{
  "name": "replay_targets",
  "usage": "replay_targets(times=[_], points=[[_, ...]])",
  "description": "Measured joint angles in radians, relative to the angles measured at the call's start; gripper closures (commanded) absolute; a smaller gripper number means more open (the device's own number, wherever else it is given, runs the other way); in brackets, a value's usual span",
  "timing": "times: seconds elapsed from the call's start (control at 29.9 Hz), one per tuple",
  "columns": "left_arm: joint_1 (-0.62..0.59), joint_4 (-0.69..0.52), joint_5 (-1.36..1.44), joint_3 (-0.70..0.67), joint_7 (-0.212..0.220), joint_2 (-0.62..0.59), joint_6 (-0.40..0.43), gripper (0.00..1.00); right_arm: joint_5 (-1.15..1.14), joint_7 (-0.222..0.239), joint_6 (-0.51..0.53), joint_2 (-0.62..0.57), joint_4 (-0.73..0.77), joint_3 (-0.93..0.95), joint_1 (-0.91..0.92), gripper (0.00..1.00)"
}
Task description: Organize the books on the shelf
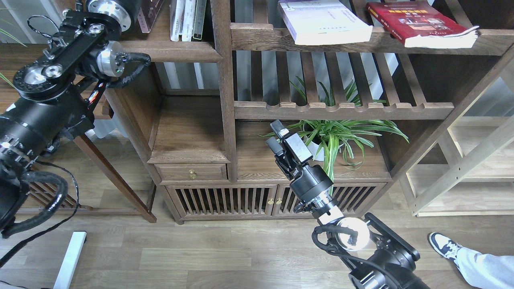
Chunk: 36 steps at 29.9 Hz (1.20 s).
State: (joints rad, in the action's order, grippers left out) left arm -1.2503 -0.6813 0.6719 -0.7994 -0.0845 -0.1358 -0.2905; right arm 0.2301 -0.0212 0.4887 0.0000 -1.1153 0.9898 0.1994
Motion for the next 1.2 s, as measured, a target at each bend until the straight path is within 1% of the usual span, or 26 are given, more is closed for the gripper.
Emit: replay_targets(times=[0.3,0.53,0.77,0.94,1.07,1.2], points=[[-0.017,0.064,0.0,0.005,-0.012,0.041,0.0,0.97,0.0,0.0,0.0,0.0,0.0,0.003,-0.009,0.02],[-0.024,0.075,0.0,0.005,-0.014,0.044,0.0,0.96,0.0,0.0,0.0,0.0,0.0,0.004,-0.009,0.02],[-0.024,0.077,0.0,0.005,-0.014,0.051,0.0,0.92,0.0,0.0,0.0,0.0,0.002,0.007,-0.01,0.02],[-0.024,0.078,0.0,0.005,-0.014,0.051,0.0,0.92,0.001,0.0,0.0,0.0,0.002,0.007,-0.011,0.02],[-0.024,0.079,0.0,0.005,-0.014,0.055,0.0,0.87,0.002,0.0,0.0,0.0,0.002,0.007,-0.012,0.02],[-0.024,0.089,0.0,0.005,-0.015,0.063,0.001,0.85,0.003,0.0,0.0,0.0,0.002,0.008,-0.012,0.02]])
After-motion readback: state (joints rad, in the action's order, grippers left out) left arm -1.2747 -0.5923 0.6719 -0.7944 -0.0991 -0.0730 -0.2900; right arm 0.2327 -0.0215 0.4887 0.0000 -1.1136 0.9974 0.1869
